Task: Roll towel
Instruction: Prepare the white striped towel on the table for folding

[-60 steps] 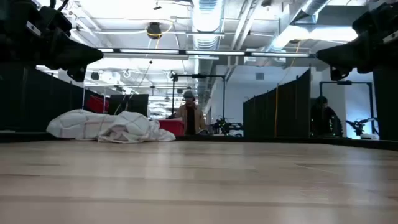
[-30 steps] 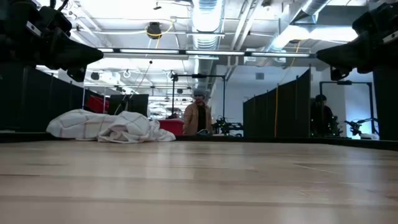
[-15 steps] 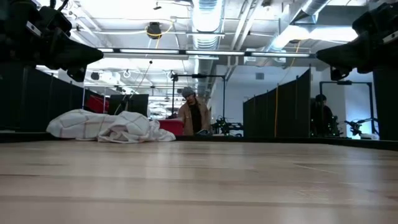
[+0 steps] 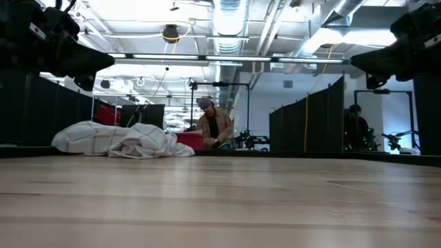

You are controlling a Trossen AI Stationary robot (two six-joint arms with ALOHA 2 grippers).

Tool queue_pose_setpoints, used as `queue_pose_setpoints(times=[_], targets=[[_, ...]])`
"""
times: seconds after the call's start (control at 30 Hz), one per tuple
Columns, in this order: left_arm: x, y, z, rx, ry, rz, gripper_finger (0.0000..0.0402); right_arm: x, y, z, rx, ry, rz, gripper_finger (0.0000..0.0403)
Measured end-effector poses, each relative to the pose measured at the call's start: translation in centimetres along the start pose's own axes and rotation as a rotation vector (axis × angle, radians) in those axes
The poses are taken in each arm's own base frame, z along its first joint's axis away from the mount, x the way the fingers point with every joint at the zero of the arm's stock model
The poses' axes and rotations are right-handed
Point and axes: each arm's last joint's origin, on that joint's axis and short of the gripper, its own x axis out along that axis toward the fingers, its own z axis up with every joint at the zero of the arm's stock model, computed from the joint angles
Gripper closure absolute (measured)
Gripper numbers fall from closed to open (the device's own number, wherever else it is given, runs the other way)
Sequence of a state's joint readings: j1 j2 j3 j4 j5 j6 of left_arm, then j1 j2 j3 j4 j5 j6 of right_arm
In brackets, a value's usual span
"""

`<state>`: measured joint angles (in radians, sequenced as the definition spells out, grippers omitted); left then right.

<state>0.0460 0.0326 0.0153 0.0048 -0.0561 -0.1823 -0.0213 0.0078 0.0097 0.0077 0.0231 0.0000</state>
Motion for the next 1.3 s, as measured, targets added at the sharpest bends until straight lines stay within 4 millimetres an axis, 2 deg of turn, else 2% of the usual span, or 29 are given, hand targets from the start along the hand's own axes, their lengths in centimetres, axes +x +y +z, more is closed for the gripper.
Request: queue_pose_setpoints(times=[0.13, 0.2, 0.27, 0.5, 0.6, 0.7, 0.77, 0.83, 0.97, 1.03, 1.17, 1.3], targets=[[-0.3, 0.2, 0.8, -0.058, -0.006, 0.128, 0.0400, 0.0, 0.0, 0.0, 0.000, 0.001, 0.000, 0.0403], [-0.6, 0.2, 2.1, -0.063, -0.043, 0.190, 0.0401, 0.0, -0.1, 0.0, -0.048, -0.002, -0.010, 0.0403], [-1.2, 0.0, 4.5, -0.059, -0.065, 0.243, 0.0401, 0.0, -0.2, 0.1, -0.130, -0.009, -0.029, 0.0403], [-1.8, -1.5, 13.8, 0.021, 0.056, 0.357, 0.0398, 0.0, -0.3, 0.1, -0.173, -0.011, -0.035, 0.0403], [-1.8, -2.0, 17.5, 0.059, 0.109, 0.404, 0.0397, 0.0, -0.3, 0.1, -0.190, -0.012, -0.037, 0.0403], [-0.9, -2.8, 21.4, 0.113, 0.187, 0.419, 0.0382, 0.0, -0.3, 0.2, -0.192, -0.018, -0.038, 0.0403], [-0.2, -3.2, 23.5, 0.145, 0.257, 0.429, 0.0365, 0.0, -0.3, 0.2, -0.145, -0.024, -0.034, 0.0403], [0.3, -3.3, 24.9, 0.166, 0.344, 0.461, 0.0346, 0.0, -0.3, 0.4, -0.013, -0.043, -0.042, 0.0403], [1.8, -2.7, 25.8, 0.137, 0.567, 0.573, 0.0306, -0.1, -0.9, 0.5, 0.345, -0.085, -0.162, 0.0403], [2.7, -2.1, 25.5, 0.112, 0.703, 0.645, 0.0290, -0.1, -1.1, 0.7, 0.437, -0.113, -0.177, 0.0403], [4.7, -0.6, 23.6, 0.116, 1.030, 0.758, 0.0275, -0.1, -1.3, 1.0, 0.464, -0.155, -0.198, 0.0403], [7.9, 1.7, 20.6, 0.112, 1.256, 0.792, 0.0274, -0.1, -1.5, 0.8, 0.472, -0.143, -0.212, 0.0403]])
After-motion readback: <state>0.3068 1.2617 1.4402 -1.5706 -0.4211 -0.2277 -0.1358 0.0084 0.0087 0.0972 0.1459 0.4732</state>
